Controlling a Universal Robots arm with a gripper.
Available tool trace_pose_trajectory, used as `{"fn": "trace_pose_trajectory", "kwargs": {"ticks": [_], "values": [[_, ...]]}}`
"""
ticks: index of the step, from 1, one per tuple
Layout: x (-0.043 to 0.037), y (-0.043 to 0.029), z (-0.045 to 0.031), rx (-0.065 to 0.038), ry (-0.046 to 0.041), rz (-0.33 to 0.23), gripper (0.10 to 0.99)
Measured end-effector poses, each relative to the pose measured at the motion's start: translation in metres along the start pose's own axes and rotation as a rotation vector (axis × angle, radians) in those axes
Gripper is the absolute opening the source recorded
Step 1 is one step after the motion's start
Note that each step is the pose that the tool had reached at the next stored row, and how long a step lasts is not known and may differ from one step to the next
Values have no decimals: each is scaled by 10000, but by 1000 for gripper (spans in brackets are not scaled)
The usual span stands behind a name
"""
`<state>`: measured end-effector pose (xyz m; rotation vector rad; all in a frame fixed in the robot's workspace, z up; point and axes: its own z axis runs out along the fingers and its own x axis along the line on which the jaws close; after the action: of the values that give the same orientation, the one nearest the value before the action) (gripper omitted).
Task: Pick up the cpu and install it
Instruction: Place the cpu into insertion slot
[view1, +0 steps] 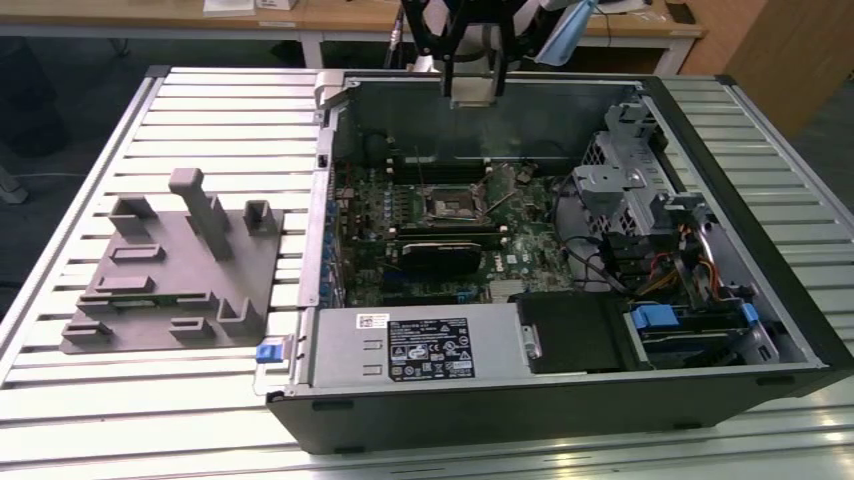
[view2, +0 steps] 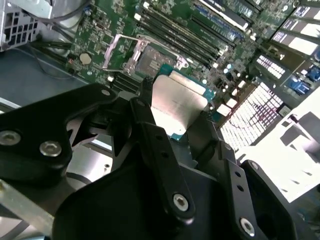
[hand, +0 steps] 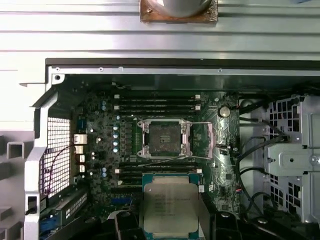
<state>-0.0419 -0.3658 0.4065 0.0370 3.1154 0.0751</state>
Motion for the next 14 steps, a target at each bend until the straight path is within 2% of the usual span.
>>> {"fn": "trace_pose_trajectory", "kwargs": {"ticks": [3, 14], "values": [[-1, 0, 1, 4, -8, 154, 529], [-1, 1, 5, 48, -93, 1663, 529]]}}
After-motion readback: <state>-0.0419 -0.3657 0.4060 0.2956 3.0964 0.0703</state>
